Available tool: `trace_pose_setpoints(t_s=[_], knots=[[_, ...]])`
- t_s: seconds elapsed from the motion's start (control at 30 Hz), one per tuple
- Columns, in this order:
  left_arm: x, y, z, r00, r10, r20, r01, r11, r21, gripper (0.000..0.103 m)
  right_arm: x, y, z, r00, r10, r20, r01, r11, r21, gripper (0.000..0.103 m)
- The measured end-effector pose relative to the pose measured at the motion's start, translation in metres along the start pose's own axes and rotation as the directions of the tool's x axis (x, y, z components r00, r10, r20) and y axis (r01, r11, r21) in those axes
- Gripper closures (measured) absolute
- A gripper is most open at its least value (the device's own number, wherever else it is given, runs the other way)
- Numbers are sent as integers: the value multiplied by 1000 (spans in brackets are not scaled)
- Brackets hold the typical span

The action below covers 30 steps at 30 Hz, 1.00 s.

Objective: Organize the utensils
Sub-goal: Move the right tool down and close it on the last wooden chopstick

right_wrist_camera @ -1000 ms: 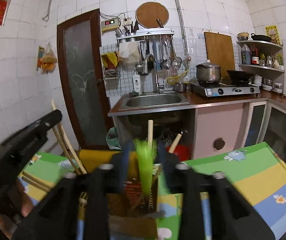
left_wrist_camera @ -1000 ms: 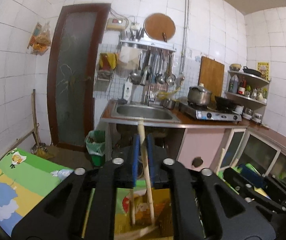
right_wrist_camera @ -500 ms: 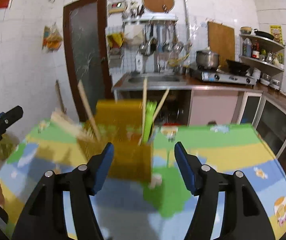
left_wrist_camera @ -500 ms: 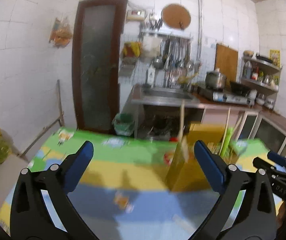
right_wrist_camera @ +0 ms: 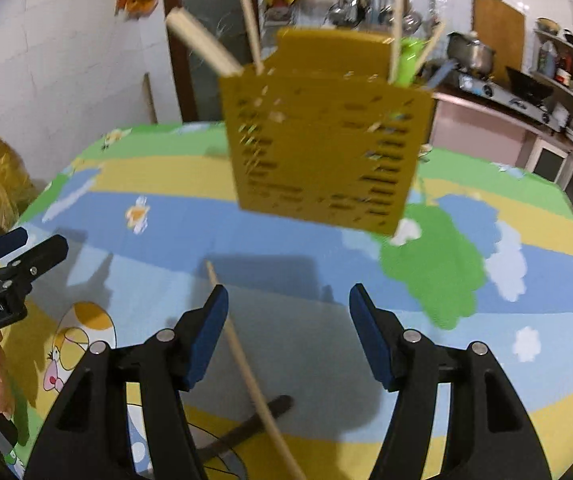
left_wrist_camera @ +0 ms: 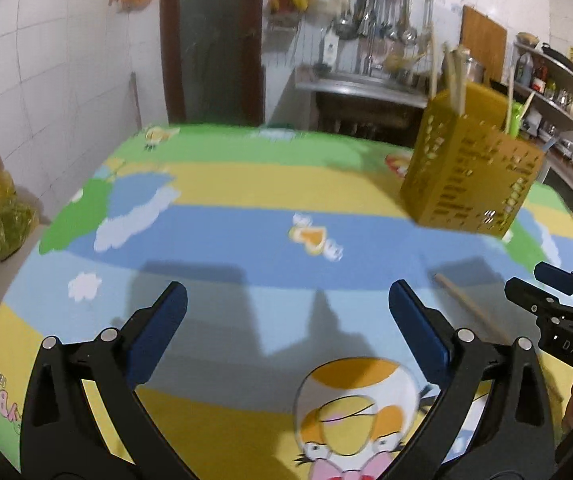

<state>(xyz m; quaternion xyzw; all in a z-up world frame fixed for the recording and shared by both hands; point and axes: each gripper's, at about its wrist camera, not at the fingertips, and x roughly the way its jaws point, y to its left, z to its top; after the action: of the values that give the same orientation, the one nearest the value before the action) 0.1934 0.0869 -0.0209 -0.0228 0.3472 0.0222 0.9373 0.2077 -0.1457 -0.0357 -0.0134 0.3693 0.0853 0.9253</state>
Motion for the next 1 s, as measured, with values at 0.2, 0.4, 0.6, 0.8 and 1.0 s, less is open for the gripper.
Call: trace_pose_setpoints(t_s=[0.2,0.4,0.6,0.8,1.0], knots=[[9,9,-6,1000,-1,-26,1,1000,-9,6,27,21,-1,996,4,-84,-11,997,-82,41],[9,4,-11,1000,-10,-28,10,1000,25,6,45,34,4,989,23,-147,-42,991,-124,65],[13,4,-13,998,-24,-52,25,999,21,6,49,36,7,987,42,-154,-59,992,-107,97],[5,-11,-14,999,-23,-35,25,998,52,6,27,9,0,991,32,-130,-37,999,-35,97],[-9,-50,-14,991,-115,-63,120,988,95,6,-8,-44,-11,995,-18,-102,27,996,84,97]])
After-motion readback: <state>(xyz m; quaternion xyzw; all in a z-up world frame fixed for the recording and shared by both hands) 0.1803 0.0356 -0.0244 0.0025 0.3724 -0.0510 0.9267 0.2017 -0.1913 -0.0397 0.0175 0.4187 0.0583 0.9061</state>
